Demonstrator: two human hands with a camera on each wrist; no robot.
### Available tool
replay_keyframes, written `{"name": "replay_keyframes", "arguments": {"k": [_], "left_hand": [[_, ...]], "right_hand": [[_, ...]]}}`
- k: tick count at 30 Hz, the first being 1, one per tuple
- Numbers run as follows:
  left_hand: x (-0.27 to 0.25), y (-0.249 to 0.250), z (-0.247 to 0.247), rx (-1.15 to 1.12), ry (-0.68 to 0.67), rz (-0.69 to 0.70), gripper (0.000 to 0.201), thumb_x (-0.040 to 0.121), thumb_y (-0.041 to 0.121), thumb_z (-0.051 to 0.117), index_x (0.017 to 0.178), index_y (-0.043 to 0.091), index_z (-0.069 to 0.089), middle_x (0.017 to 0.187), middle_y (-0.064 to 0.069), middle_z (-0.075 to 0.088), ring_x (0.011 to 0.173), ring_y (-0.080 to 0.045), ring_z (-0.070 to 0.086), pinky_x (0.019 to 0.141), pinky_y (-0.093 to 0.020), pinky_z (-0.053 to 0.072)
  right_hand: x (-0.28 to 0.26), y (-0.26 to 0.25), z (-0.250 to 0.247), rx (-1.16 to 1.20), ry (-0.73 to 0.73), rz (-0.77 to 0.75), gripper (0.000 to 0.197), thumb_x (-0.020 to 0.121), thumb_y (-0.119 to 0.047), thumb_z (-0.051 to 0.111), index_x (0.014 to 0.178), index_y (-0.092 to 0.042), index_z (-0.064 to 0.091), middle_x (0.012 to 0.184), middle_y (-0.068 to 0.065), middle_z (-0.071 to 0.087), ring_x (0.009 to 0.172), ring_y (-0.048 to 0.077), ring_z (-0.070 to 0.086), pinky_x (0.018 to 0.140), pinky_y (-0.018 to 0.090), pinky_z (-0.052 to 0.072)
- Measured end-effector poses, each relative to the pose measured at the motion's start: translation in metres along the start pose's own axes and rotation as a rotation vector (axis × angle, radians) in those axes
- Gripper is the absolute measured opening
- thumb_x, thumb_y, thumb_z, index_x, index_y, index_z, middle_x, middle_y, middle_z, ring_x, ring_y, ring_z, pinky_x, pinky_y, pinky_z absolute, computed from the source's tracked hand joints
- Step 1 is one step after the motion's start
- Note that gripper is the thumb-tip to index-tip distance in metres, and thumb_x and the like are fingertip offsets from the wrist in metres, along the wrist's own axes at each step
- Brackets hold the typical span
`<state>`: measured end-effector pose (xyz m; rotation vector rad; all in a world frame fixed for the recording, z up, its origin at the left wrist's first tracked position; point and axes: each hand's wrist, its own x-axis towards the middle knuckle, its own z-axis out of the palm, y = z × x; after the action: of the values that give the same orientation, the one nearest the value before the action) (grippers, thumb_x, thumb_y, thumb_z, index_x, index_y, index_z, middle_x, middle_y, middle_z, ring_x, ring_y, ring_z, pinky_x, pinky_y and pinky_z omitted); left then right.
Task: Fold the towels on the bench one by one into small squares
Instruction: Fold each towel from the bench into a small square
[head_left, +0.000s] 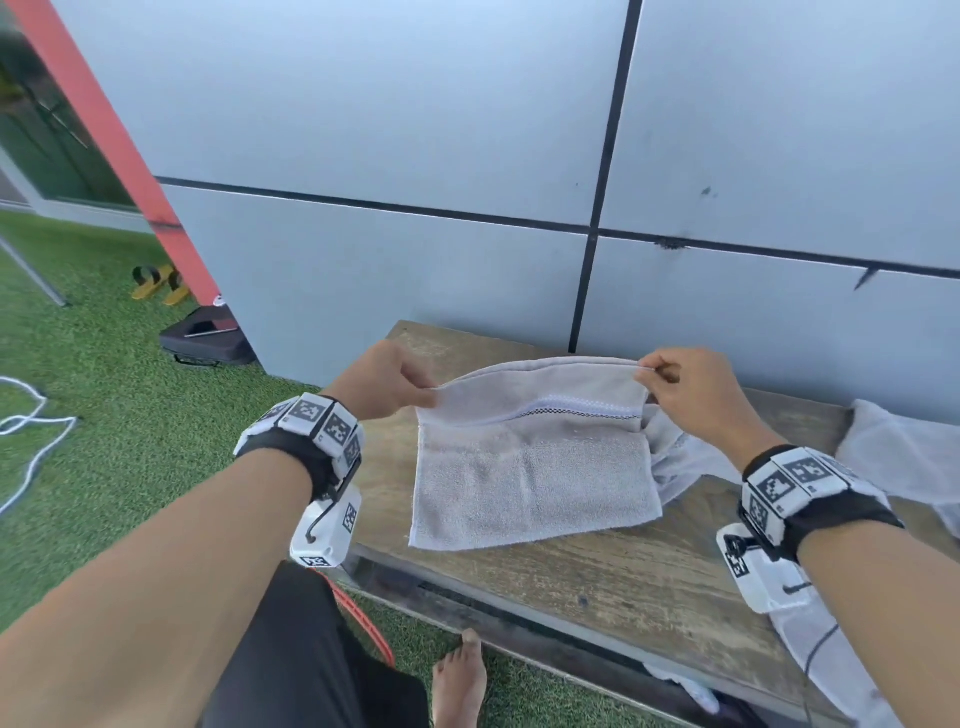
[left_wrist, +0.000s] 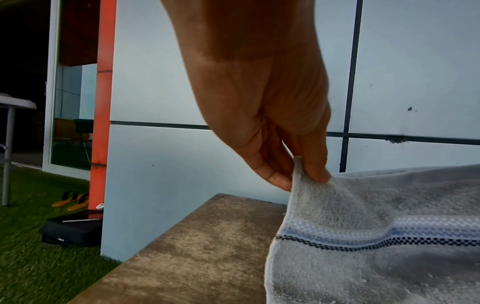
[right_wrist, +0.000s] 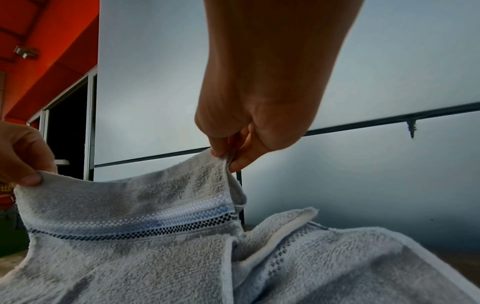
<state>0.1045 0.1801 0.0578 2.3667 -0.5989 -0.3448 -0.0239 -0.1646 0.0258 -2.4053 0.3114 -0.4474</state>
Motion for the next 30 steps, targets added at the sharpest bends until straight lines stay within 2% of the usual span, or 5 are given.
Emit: {"name": "replay_keyframes", "arguments": {"k": [4, 9, 14, 22, 30], "left_hand": [[-0.018, 0.002, -0.01, 0.027, -0.011, 0.008, 0.01, 0.081, 0.009, 0.078, 0.079, -0.001, 0.076, 0.06, 0.002, 0.053, 0.053, -0.004, 0.039, 0.048, -0.012, 0.032], [-0.035, 0.003, -0.025, 0.014, 0.054, 0.015, 0.005, 0.079, 0.009, 0.08, 0.076, 0.005, 0.078, 0.056, 0.009, 0.059, 0.052, -0.003, 0.045, 0.056, -0.016, 0.039], [-0.049, 0.005, -0.035, -0.004, 0.137, -0.025, 0.007, 0.075, 0.018, 0.086, 0.078, 0.014, 0.081, 0.074, -0.014, 0.074, 0.061, -0.013, 0.051, 0.055, -0.025, 0.042], [-0.065, 0.014, -0.051, -0.022, 0.208, 0.001, 0.013, 0.072, 0.017, 0.089, 0.078, 0.01, 0.081, 0.067, -0.007, 0.072, 0.047, -0.001, 0.05, 0.047, -0.011, 0.037], [-0.073, 0.038, -0.089, 0.04, 0.267, 0.067, 0.002, 0.078, 0.008, 0.082, 0.079, 0.01, 0.081, 0.047, 0.008, 0.058, 0.037, -0.002, 0.041, 0.04, -0.01, 0.032]], "right_hand": [[-0.015, -0.01, -0.014, 0.019, 0.021, -0.004, 0.006, 0.088, -0.006, 0.069, 0.083, -0.007, 0.073, 0.079, 0.006, 0.074, 0.075, 0.021, 0.072, 0.066, 0.019, 0.053], [-0.027, -0.021, -0.031, 0.033, 0.027, 0.03, 0.015, 0.081, -0.004, 0.075, 0.071, -0.011, 0.066, 0.086, 0.002, 0.074, 0.076, 0.019, 0.072, 0.072, 0.025, 0.056], [-0.034, -0.034, -0.041, 0.023, 0.031, 0.018, 0.019, 0.083, -0.006, 0.076, 0.07, -0.015, 0.065, 0.079, -0.002, 0.073, 0.056, -0.005, 0.065, 0.057, 0.002, 0.046], [-0.036, -0.056, -0.056, 0.002, 0.044, -0.018, 0.023, 0.079, -0.002, 0.077, 0.067, -0.017, 0.065, 0.086, 0.004, 0.074, 0.074, 0.019, 0.07, 0.074, 0.028, 0.056], [-0.023, -0.092, -0.083, -0.057, 0.096, -0.084, 0.019, 0.079, -0.007, 0.079, 0.069, -0.015, 0.066, 0.079, 0.006, 0.074, 0.072, 0.02, 0.068, 0.068, 0.025, 0.052]]}}
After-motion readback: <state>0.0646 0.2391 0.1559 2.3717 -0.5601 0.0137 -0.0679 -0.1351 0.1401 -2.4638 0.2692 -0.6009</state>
